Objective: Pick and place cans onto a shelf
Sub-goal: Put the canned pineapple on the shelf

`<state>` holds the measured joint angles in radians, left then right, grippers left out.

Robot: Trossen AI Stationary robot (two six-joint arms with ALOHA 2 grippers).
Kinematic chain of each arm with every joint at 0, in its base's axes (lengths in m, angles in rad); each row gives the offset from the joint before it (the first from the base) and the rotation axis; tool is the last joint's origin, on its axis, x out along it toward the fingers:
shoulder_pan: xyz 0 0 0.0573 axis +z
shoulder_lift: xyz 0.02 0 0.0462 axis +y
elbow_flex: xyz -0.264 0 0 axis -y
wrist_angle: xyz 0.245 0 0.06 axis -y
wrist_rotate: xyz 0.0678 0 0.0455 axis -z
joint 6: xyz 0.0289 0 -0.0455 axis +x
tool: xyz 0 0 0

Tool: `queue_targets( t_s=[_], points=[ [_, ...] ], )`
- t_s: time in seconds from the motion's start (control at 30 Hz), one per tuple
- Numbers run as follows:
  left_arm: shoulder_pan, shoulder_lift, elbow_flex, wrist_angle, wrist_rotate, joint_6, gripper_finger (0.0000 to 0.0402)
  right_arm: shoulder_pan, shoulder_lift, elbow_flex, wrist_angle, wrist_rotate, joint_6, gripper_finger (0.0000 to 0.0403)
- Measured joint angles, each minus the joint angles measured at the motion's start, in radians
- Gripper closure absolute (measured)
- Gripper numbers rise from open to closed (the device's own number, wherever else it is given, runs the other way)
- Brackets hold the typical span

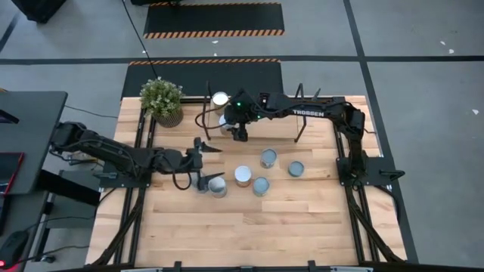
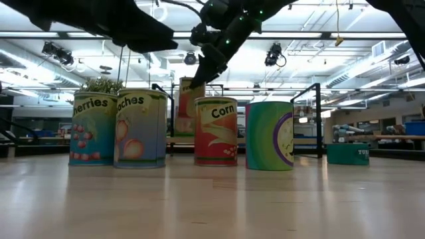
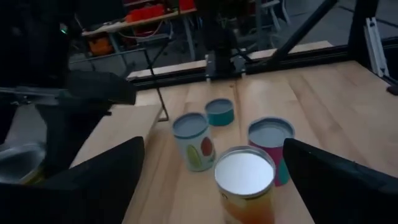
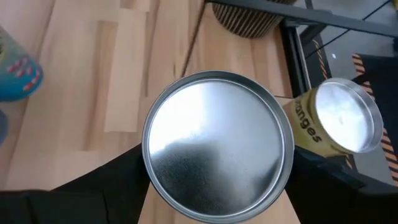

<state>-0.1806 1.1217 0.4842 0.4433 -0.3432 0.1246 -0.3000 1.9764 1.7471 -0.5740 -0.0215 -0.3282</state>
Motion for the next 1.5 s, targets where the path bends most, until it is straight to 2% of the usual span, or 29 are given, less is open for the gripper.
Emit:
queue_targets(
  t_s=[0.17, 0.57, 0.83, 0.97, 1.17, 1.5],
  points=[
    [0.041, -0.078, -0.056, 0.014, 0.018, -0.010, 0.0012, -0.013, 0.005, -0.059, 0.048, 0.006, 0.014, 0.0076],
    [0.053, -0.383, -0.235, 0.076, 0.044, -0.026, 0.0012, -0.024, 0.054, -0.057, 0.224, -0.025, 0.030, 0.0076],
    [0.053, -0.581, -0.320, 0.078, 0.047, -0.021, 0.0012, -0.040, 0.082, -0.030, 0.225, -0.035, 0.043, 0.0076],
    [0.053, -0.629, -0.331, 0.075, 0.047, -0.031, 0.0012, -0.049, 0.107, -0.031, 0.202, -0.043, 0.046, 0.0076],
    [0.053, -0.631, -0.330, 0.082, 0.046, -0.055, 0.0012, -0.059, 0.104, -0.031, 0.202, -0.054, 0.048, 0.0074],
    [0.053, -0.632, -0.330, 0.083, 0.045, -0.060, 0.0012, -0.068, 0.104, -0.031, 0.249, -0.059, 0.043, 0.0022]
  ],
)
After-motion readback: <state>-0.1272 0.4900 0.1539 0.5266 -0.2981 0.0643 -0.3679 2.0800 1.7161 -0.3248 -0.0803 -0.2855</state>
